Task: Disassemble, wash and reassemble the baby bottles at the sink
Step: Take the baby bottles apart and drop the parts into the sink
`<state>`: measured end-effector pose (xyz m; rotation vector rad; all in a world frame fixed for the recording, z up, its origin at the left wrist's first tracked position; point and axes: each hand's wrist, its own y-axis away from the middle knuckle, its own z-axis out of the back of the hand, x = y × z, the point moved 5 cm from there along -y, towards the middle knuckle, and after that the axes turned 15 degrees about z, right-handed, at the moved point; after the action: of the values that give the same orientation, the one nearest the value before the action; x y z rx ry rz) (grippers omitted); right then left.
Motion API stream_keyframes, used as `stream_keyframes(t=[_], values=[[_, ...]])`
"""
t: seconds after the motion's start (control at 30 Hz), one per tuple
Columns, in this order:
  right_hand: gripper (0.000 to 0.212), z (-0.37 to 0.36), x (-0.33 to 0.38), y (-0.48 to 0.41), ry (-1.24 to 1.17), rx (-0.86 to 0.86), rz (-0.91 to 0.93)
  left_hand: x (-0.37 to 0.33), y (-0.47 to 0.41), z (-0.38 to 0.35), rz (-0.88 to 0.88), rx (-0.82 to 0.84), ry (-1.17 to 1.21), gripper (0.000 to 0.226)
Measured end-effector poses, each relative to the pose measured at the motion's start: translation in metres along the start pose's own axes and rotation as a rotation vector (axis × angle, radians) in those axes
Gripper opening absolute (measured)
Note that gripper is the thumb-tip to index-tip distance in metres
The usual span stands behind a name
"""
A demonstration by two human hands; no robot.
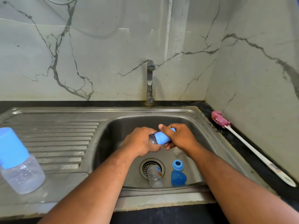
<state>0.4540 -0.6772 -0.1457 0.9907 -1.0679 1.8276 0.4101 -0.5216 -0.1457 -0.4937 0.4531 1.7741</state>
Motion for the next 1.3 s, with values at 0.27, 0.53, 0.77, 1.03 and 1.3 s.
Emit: stream_keyframes(t=[0.27, 0.53, 0.77, 1.03, 1.3], values=[[0.04, 0.006, -0.02, -0.002, -0.073, -0.202, -0.258, -0.014, 0.011, 0.012, -0.116, -0.217, -0.222, 0.034], [0.044, 0.045, -0.074, -0.002, 0.185, -0.101, -0.445, 0.044, -0.007, 0.018, 0.153, -0.129, 0.19, 0.031], [0.039, 0.034, -0.068, 0.026, 0.728, 0.406, -0.584, 0.037, -0.01, -0.001, 0.141, 0.05, 0.191, 0.037], [0.05, 0.028, -0.047, 0.003, 0.243, 0.093, -0.303, 0.032, -0.007, 0.0, 0.104, 0.018, 0.184, 0.063], [0.062, -0.017, -0.013, 0.01, -0.234, 0.325, -0.168, 0.003, -0.001, -0.005, -0.089, -0.023, 0.115, 0.105]])
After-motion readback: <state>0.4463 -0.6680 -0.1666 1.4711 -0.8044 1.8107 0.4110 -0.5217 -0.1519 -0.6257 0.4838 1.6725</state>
